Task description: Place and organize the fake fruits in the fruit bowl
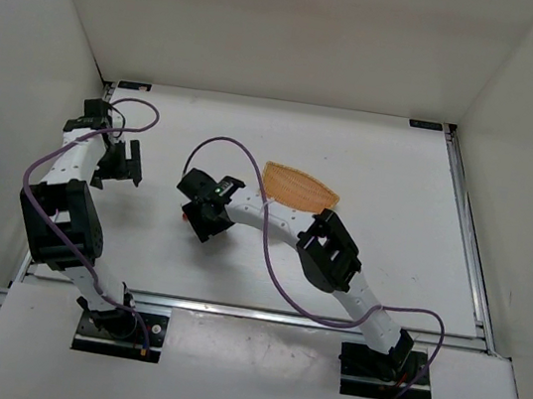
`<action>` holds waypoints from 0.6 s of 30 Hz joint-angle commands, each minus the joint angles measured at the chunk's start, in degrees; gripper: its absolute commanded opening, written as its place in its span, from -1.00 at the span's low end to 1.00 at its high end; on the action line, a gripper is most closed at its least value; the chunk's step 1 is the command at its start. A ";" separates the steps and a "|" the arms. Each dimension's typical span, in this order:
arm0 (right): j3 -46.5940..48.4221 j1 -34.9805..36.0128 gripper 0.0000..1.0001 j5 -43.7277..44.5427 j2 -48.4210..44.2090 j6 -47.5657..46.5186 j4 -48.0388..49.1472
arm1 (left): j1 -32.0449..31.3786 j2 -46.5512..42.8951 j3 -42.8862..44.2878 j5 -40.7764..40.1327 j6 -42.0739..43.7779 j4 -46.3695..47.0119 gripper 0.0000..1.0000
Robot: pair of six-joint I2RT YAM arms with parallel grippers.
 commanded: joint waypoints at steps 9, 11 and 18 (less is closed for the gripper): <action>3.30 -5.23 0.03 -6.67 2.12 13.42 1.68 | -0.31 -1.99 -0.79 -0.59 0.85 -0.22 1.00; 3.30 -6.02 0.01 -6.67 2.12 13.96 2.20 | -0.31 -1.99 -0.79 -0.59 0.85 -0.22 1.00; 3.30 -6.55 -0.02 -5.35 2.12 13.96 3.25 | -0.31 -1.99 -0.79 -0.59 1.37 -0.22 1.00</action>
